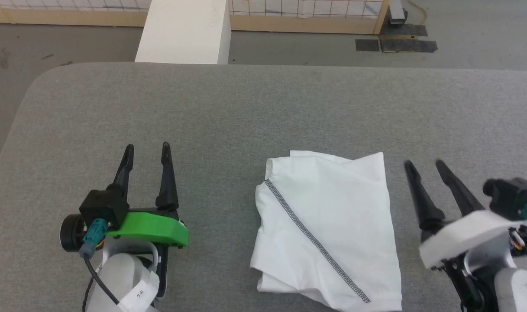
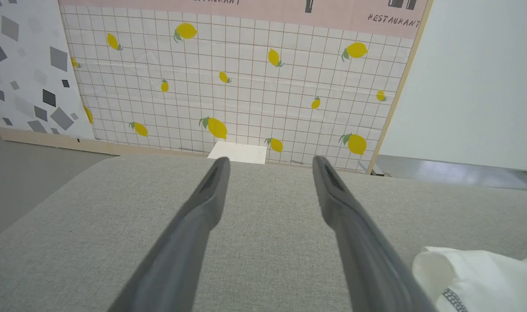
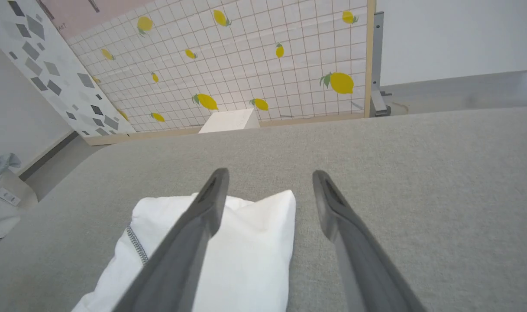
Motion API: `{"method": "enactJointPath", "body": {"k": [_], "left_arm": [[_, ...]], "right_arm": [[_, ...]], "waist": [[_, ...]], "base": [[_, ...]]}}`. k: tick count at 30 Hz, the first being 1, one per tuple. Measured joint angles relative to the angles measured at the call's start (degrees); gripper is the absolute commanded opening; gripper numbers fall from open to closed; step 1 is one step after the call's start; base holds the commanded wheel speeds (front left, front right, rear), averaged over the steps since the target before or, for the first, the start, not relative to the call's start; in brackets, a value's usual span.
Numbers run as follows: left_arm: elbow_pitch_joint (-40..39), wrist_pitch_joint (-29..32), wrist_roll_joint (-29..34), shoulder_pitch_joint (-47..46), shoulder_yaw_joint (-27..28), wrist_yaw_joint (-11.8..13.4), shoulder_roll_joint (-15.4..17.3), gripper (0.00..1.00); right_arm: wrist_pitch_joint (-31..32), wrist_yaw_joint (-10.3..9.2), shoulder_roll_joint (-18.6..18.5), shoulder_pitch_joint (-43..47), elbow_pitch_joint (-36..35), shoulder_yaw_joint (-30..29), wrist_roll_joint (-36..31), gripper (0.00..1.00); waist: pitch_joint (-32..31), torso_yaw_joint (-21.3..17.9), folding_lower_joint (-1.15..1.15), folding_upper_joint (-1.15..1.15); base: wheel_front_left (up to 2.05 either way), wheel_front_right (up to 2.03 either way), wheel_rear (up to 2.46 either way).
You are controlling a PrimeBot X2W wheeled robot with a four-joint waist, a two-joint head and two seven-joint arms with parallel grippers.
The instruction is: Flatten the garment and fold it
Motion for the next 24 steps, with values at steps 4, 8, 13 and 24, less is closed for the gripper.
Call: {"method": "enactJointPath", "body": {"k": [4,8,13,24], "left_arm": [[0.0,0.0,0.0,0.0,0.1,-0.2,0.0,1.00],[0.0,0.0,0.0,0.0,0.0,-0.2,0.0,1.00],[0.1,0.0,0.0,0.0,-0.2,-0.3,0.0,1.00],[0.4,0.0,0.0,0.0,-0.7,-0.2,0.0,1.00]], "right_arm": [[2.1,0.00,0.0,2.3,3.5,-2.2,3.1,1.00],[6.7,0.00,0.1,3.1,7.5,-1.7,6.7,1.00],[15.2,0.00,0.2,3.0,12.6,0.7,9.1,1.00],[25.0,0.02,0.1,2.3,13.9,1.0,6.2,0.00]], "waist": [[0.1,-0.4,0.00,0.00],[0.3,-0.1,0.00,0.00],[0.7,0.9,0.00,0.00],[0.4,1.9,0.00,0.00]], "base": [[0.00,0.00,0.00],[0.00,0.00,0.00],[0.00,0.00,0.00],[0.00,0.00,0.00]]}}
